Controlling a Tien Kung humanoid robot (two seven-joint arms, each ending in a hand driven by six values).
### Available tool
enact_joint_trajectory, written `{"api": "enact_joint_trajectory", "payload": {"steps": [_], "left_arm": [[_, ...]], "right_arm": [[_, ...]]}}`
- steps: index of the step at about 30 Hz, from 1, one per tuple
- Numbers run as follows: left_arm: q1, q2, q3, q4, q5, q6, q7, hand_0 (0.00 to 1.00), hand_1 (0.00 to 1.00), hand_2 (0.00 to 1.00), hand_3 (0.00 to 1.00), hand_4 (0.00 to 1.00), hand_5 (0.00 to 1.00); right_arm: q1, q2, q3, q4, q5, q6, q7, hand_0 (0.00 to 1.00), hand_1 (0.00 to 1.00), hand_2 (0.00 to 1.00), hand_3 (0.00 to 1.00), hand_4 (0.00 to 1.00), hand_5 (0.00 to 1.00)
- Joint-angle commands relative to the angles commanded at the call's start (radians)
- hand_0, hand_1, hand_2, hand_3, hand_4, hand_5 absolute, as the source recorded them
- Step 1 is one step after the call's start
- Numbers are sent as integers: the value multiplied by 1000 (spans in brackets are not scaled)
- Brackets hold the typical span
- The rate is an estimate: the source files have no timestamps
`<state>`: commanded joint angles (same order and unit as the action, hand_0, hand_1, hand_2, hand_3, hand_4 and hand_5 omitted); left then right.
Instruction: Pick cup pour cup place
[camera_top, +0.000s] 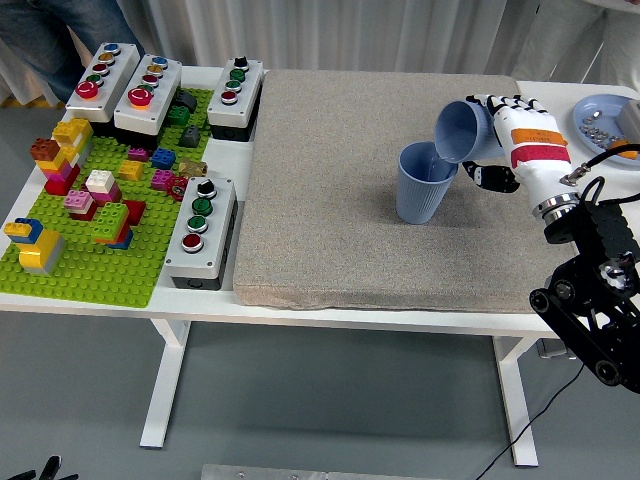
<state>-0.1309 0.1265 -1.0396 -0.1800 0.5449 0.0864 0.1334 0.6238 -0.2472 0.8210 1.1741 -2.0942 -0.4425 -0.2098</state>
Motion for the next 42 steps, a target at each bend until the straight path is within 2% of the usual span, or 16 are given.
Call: {"api": "enact_joint_trajectory", "payload": {"steps": [29,42], "left_arm": [[-1,1,2,0,-3,0,-1,715,649,729,658,474,972],[0,1,1,0,-5,1,-1,715,649,729,658,474,971]], "right_arm": [[35,-31,-89,-22,3,-15,0,933,738,617,676,745,197],[45,-38,-93,-4,1,-10,-9,934,739,616,675,741,188]]}}
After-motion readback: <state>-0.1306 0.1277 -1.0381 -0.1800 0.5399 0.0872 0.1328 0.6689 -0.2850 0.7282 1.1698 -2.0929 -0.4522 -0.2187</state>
